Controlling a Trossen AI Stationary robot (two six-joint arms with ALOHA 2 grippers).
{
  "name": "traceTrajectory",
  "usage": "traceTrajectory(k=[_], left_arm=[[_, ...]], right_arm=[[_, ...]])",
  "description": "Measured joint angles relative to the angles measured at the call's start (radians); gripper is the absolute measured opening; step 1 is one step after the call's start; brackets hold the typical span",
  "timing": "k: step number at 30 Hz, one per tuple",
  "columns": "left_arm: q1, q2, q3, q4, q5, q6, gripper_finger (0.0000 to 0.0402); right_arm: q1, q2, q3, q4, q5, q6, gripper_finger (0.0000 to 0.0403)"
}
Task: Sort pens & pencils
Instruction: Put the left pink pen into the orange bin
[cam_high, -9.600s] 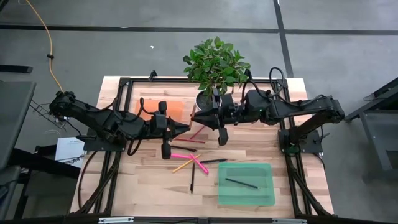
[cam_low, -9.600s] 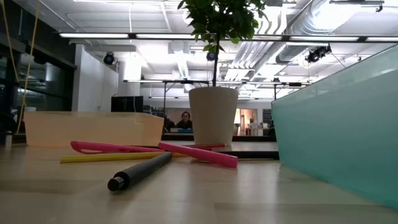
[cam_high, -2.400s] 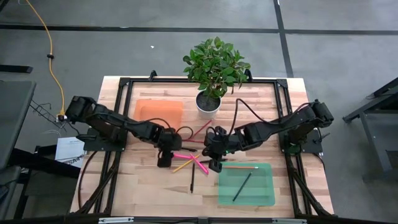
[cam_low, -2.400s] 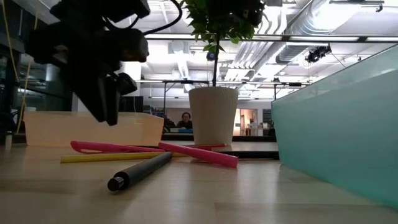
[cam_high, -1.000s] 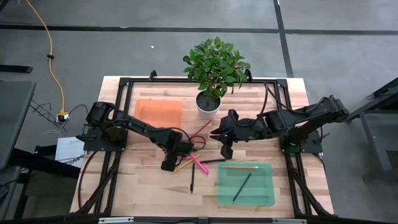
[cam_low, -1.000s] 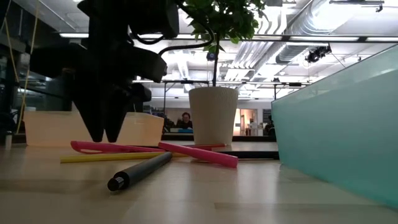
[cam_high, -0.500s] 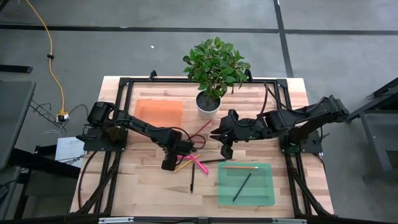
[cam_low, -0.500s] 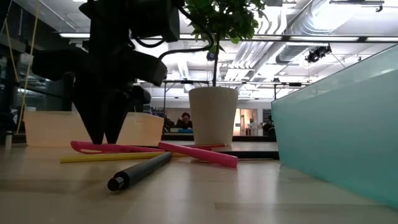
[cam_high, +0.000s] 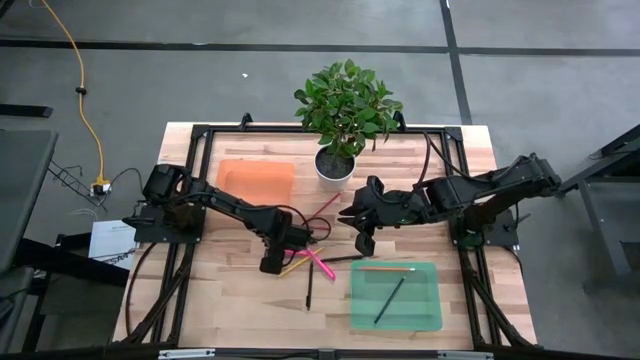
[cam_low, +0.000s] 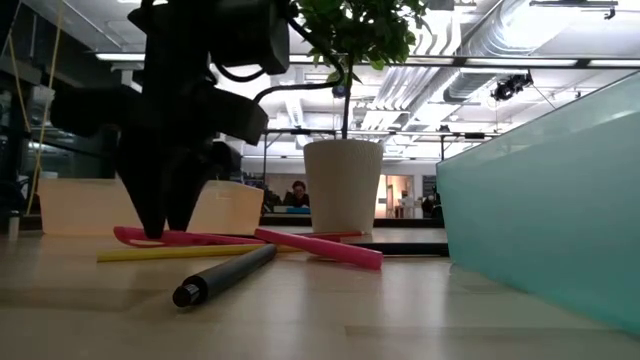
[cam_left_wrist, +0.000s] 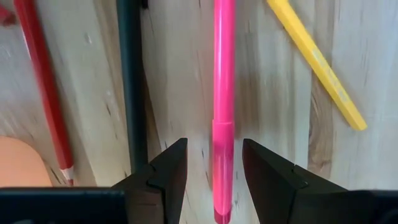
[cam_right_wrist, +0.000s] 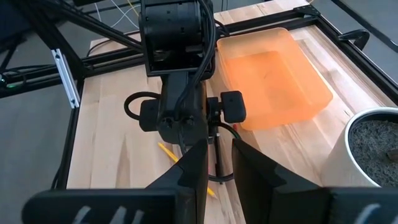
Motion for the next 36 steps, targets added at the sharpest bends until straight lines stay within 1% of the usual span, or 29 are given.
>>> traceTrajectory(k=[6, 13, 16, 24, 27, 29, 32, 36], left_arm=[[0.0, 0.025, 0.001, 0.0, 0.013, 0.0, 0.0143], [0.0, 0.025, 0.001, 0.0, 0.017, 0.0, 0.0137], [0.0, 0.025, 0.001, 0.0, 0.014, 0.0, 0.0118], [0.001, 0.026, 0.0, 0.001, 0.016, 0.005, 0.0045], [0.001, 0.025, 0.0, 0.002, 0.026, 0.007, 0.003], [0.001, 0.021, 0.0, 0.005, 0.038, 0.006, 0.003], [-0.002, 0.021, 0.011, -0.002, 0.051, 0.004, 0.0045], [-0.001, 0.021, 0.041, -0.018, 0.045, 0.004, 0.0054]], right_arm=[[0.0, 0.0, 0.0, 0.0, 0.0, 0.0, 0.0064], [0.0, 0.0, 0.0, -0.007, 0.0, -0.003, 0.0064], [0.0, 0.0, 0.0, -0.007, 0.0, -0.008, 0.0064], [0.0, 0.0, 0.0, -0.007, 0.0, -0.012, 0.0064], [0.0, 0.0, 0.0, -0.007, 0.0, -0.015, 0.0064], [0.0, 0.0, 0.0, -0.007, 0.0, -0.015, 0.0064], [0.0, 0.0, 0.0, -0.007, 0.0, -0.015, 0.0064], [0.0, 0.0, 0.0, -0.007, 0.0, -0.015, 0.0064]])
